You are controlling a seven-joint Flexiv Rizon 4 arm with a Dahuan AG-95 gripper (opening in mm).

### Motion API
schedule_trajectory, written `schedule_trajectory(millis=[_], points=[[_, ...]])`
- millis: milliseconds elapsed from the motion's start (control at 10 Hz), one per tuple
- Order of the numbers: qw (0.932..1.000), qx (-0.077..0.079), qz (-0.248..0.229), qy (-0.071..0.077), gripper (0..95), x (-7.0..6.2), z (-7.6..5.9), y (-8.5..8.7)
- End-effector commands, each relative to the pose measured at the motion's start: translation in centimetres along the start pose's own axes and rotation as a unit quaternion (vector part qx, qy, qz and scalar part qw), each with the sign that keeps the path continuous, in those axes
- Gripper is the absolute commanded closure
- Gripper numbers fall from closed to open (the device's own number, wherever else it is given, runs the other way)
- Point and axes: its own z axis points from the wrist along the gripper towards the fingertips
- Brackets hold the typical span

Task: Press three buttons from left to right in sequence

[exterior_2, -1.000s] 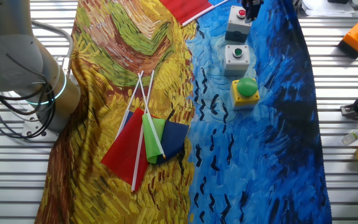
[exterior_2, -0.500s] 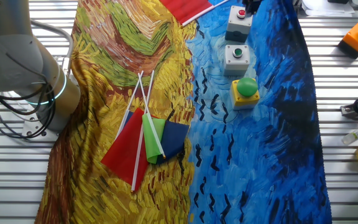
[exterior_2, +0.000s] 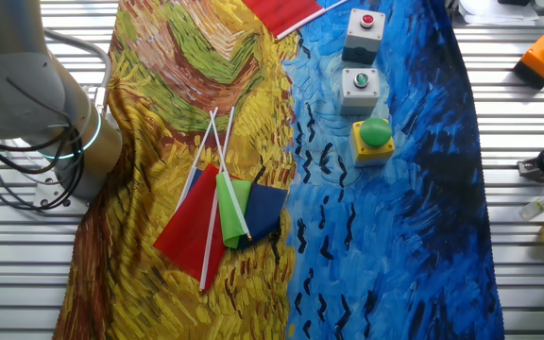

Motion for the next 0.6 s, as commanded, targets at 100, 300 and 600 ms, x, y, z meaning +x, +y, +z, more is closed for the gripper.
schedule_trajectory(millis=[100, 300, 600], points=[[1.0, 0.0, 0.001, -0.004, 95.0, 0.7, -1.0, 0.1], [0.9999, -0.003, 0.004, -0.012, 95.0, 1.5, -1.8, 0.1], [0.9999, -0.005, 0.003, -0.014, 95.0, 1.8, -2.0, 0.0]])
